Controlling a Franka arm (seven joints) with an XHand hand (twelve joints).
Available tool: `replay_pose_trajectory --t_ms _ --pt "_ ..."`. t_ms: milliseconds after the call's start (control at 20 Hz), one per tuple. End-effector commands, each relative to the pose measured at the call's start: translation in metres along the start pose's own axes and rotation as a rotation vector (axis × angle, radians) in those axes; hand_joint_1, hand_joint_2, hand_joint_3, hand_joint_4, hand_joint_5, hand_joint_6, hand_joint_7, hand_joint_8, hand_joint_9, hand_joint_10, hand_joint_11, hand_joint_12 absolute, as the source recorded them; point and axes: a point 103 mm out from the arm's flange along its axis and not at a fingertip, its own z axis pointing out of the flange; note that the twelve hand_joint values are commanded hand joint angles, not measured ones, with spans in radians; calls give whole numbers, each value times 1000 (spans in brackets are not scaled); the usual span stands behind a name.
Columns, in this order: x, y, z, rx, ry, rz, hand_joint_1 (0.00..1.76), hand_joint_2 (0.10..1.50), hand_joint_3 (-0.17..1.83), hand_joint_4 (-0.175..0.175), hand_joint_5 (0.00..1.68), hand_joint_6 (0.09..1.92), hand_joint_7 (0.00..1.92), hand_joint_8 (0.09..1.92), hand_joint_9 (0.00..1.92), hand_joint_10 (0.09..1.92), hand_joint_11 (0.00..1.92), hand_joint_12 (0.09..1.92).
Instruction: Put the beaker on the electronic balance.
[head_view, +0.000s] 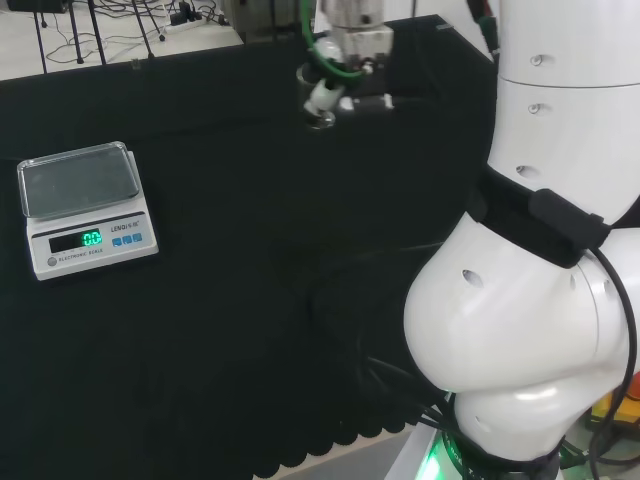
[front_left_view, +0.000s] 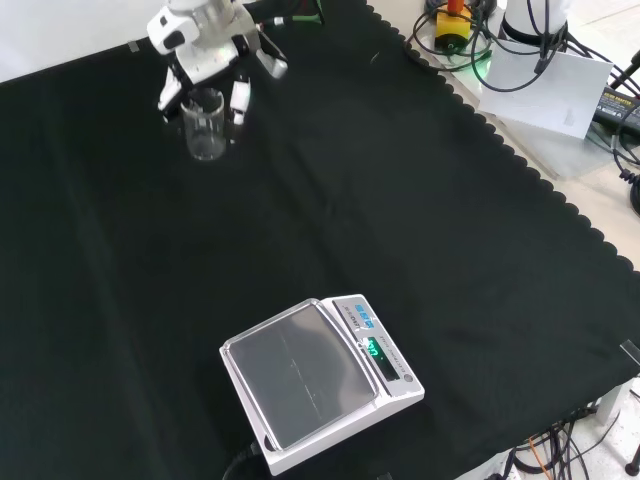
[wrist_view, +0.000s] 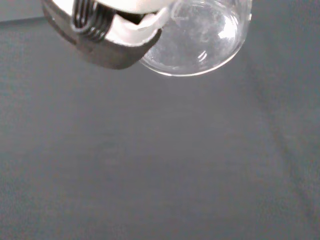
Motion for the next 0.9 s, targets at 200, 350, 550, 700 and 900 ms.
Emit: replay_pose_trajectory --t_ms 200,350,550,700,900 --pt "186 33 8 40 -59 -200 1018 1223 67 -61 719 1414 664 1376 911 1230 894 1253" --pt "219 38 15 51 -66 -235 1020 1222 65 -62 721 1412 665 1375 913 1230 894 1253" --pt "256 43 26 70 -71 -285 1022 1222 63 -64 723 1408 669 1375 916 1230 895 1253" --pt "280 44 32 84 -72 -323 1023 1221 62 -65 726 1405 671 1375 918 1230 895 1253" --pt "307 41 40 96 -76 -368 1028 1220 60 -70 730 1399 674 1376 922 1231 897 1252"
